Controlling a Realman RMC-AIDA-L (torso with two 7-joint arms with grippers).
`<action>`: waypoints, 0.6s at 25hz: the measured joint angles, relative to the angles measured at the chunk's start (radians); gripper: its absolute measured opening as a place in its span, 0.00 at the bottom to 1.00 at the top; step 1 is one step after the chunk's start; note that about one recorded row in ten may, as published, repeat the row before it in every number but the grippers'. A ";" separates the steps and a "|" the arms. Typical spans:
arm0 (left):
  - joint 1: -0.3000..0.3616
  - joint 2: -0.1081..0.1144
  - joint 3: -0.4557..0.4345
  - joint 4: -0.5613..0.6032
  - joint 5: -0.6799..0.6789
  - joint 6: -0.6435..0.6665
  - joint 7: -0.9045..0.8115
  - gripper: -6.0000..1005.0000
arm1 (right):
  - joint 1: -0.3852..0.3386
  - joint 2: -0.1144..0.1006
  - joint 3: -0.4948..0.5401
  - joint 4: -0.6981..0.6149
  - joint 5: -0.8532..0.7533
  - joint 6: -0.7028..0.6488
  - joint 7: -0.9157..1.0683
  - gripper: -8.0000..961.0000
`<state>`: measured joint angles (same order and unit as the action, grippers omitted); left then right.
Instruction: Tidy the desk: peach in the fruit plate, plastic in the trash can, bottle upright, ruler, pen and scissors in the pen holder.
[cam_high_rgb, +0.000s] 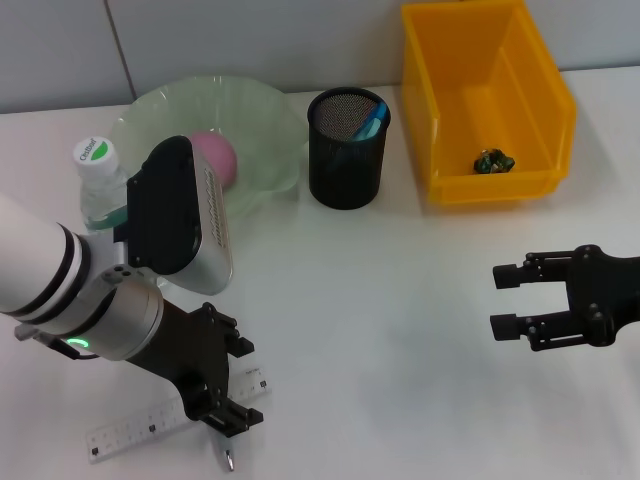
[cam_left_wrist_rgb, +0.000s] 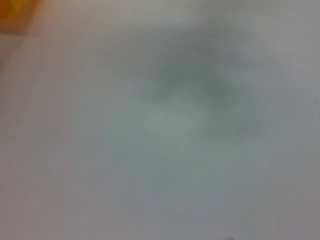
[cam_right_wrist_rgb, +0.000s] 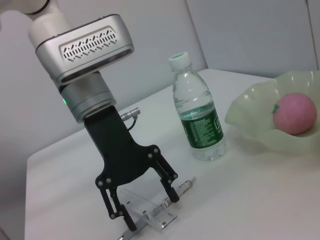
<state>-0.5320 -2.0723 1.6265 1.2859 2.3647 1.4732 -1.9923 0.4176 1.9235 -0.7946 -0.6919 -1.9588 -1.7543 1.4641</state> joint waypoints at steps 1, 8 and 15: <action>0.000 0.000 0.000 -0.003 0.000 -0.001 0.004 0.77 | 0.000 0.000 0.000 0.001 0.000 0.001 0.000 0.80; -0.006 0.000 0.016 -0.018 0.001 -0.022 0.018 0.77 | 0.000 0.001 0.000 0.002 0.000 0.004 0.017 0.80; -0.003 -0.001 0.045 -0.032 0.025 -0.061 0.030 0.77 | -0.002 0.002 0.000 -0.001 0.000 0.006 0.029 0.80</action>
<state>-0.5346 -2.0731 1.6712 1.2537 2.3901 1.4125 -1.9624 0.4160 1.9252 -0.7945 -0.6933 -1.9590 -1.7486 1.4927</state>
